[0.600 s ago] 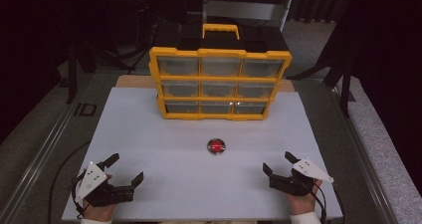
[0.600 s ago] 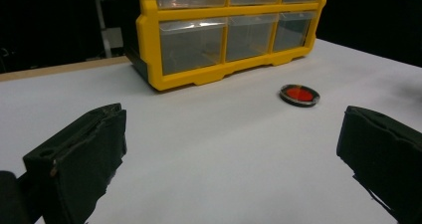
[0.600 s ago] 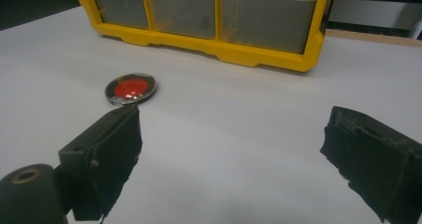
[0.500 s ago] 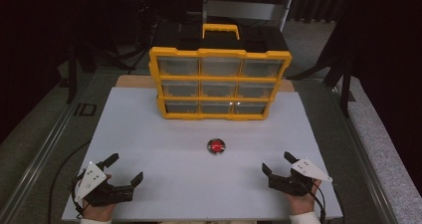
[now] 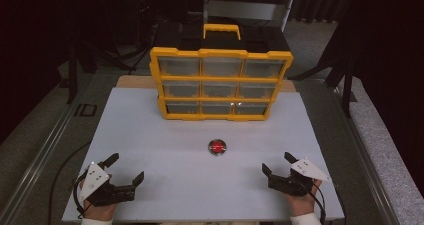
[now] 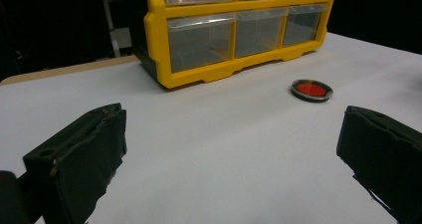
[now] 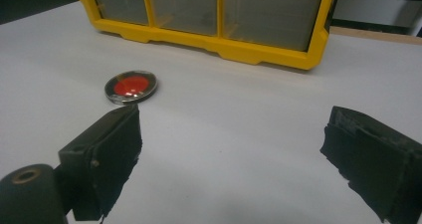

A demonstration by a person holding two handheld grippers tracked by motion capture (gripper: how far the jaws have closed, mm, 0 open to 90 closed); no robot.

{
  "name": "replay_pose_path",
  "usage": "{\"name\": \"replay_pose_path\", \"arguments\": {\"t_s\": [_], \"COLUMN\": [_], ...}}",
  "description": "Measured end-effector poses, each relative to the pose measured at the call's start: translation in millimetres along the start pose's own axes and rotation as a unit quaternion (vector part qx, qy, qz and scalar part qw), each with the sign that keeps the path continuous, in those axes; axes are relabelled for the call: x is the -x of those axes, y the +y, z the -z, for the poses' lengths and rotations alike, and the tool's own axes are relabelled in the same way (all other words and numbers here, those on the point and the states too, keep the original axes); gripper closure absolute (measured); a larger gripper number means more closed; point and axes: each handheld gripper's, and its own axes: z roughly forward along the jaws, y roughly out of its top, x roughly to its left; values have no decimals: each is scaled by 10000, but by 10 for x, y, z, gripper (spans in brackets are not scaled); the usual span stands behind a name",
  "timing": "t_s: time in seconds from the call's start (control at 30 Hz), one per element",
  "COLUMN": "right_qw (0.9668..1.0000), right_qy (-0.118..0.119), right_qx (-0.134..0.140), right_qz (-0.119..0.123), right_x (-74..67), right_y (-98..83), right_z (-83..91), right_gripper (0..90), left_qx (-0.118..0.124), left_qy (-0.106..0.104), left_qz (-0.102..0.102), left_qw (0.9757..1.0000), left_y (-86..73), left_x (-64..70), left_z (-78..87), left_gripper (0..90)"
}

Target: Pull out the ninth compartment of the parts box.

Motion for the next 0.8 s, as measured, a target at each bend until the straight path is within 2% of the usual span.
{"name": "replay_pose_path", "arguments": {"t_s": [0.07, 0.2, 0.57, 0.63, 0.8], "right_qw": [10000, 9996, 9991, 9984, 9981], "right_qy": [-36, -155, -19, 7, 5], "right_qx": [-45, -148, -112, -85, -94], "right_qz": [-9, 201, 414, 555, 610], "right_x": [-4, -59, -173, -212, -251], "right_y": [24, 89, 398, 471, 603], "right_z": [-8, -25, -82, -120, -203], "right_gripper": [79, 80, 81, 81, 81], "left_qx": [17, 81, 46, 46, 54], "left_qy": [18, 67, 157, 179, 214], "left_qz": [18, 34, 38, 30, 38], "left_qw": [10000, 9999, 9999, 9998, 9998], "left_y": [1, 10, -5, -6, -13], "left_x": [-4, -5, -8, -3, -7], "left_z": [5, 4, 7, 8, 7], "left_gripper": [0, 0, 0, 0, 0]}}
